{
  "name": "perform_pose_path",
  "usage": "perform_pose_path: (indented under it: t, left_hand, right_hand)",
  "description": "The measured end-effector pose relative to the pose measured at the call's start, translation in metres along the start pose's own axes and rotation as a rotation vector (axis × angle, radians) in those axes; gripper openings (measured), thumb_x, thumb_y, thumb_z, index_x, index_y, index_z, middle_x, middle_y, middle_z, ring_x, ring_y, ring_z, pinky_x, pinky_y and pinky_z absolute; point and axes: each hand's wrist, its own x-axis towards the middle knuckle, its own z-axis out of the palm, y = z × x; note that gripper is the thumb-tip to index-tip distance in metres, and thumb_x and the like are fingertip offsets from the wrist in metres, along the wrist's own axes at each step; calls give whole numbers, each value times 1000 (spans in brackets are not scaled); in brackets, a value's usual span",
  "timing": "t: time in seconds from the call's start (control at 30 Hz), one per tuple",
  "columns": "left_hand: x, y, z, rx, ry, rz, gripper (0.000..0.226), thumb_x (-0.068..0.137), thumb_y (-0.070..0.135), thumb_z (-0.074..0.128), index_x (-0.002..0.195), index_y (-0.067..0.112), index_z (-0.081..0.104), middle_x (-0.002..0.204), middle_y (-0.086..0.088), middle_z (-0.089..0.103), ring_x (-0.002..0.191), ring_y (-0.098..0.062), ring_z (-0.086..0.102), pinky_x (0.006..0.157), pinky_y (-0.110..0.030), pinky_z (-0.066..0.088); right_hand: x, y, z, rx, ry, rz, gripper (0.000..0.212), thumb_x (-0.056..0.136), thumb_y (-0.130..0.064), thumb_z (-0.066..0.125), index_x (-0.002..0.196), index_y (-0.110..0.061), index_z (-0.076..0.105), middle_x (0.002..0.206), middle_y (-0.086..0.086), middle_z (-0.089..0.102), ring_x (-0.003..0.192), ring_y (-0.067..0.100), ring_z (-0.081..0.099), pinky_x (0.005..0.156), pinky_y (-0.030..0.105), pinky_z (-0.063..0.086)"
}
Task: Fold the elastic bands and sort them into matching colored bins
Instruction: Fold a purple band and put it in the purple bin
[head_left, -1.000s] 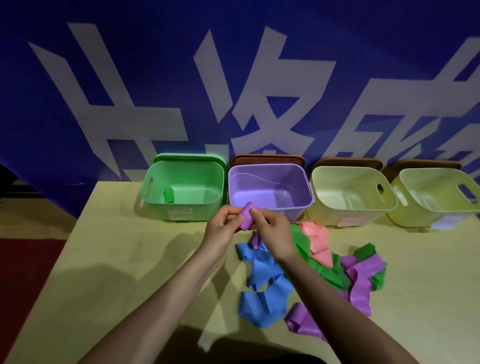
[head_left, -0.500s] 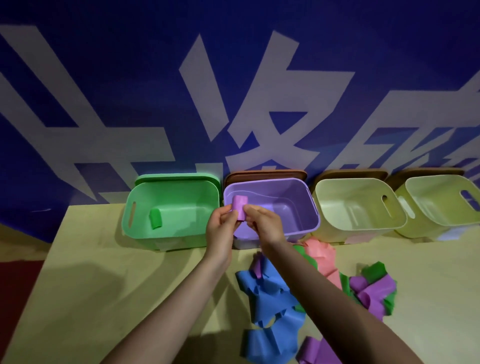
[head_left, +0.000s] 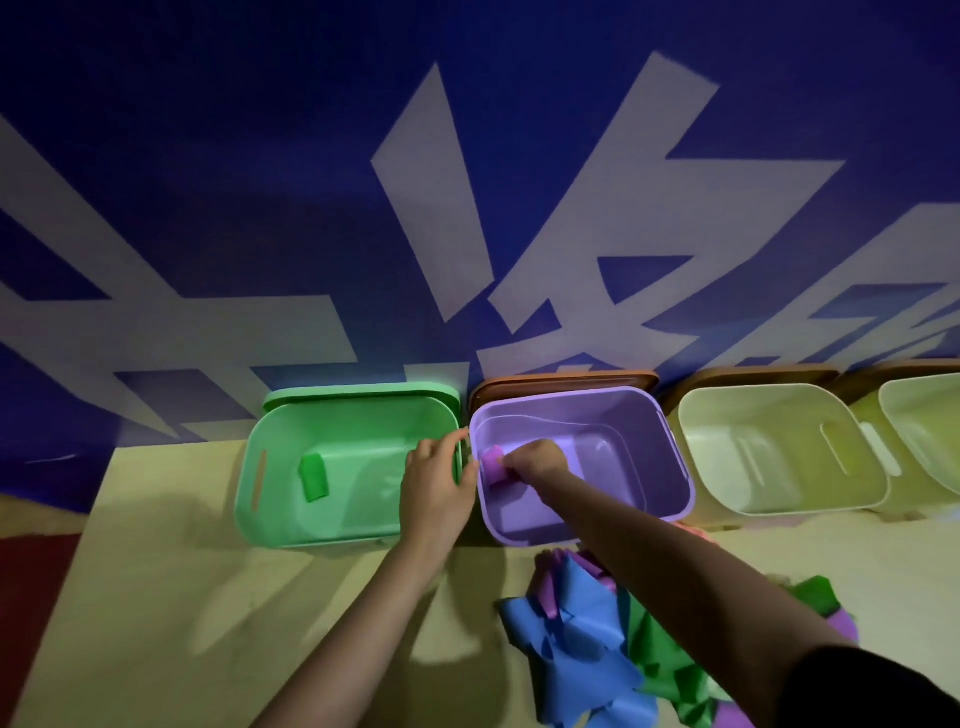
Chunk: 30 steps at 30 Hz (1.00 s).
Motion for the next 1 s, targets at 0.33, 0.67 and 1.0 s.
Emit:
perform_pose_path:
  t: [0.33, 0.67, 1.0]
  left_hand:
    - [0, -10, 7, -133, 14, 18, 34, 91, 27, 58, 125, 30, 54, 108, 4, 47, 98, -16, 53, 73, -25, 38]
    - [2, -14, 10, -155, 33, 13, 34, 90, 26, 59, 124, 29, 56, 109, 1, 49, 93, -17, 56, 72, -26, 41]
    - [3, -15, 11, -209, 47, 4, 33, 89, 23, 61, 122, 28, 58, 107, 1, 50, 90, -17, 57, 75, -30, 47]
  right_hand:
    - [17, 3, 15, -487, 61, -33, 28, 84, -39, 57, 74, -13, 61, 81, 9, 60, 81, 23, 55, 79, 28, 43]
    - [20, 7, 17, -552, 137, -194, 27, 88, -27, 55, 69, -15, 70, 81, 9, 69, 80, 25, 60, 71, 23, 40]
    - [24, 11, 20, -542, 118, -201, 35, 92, -33, 50, 89, -8, 75, 93, 14, 71, 93, 30, 64, 82, 30, 48]
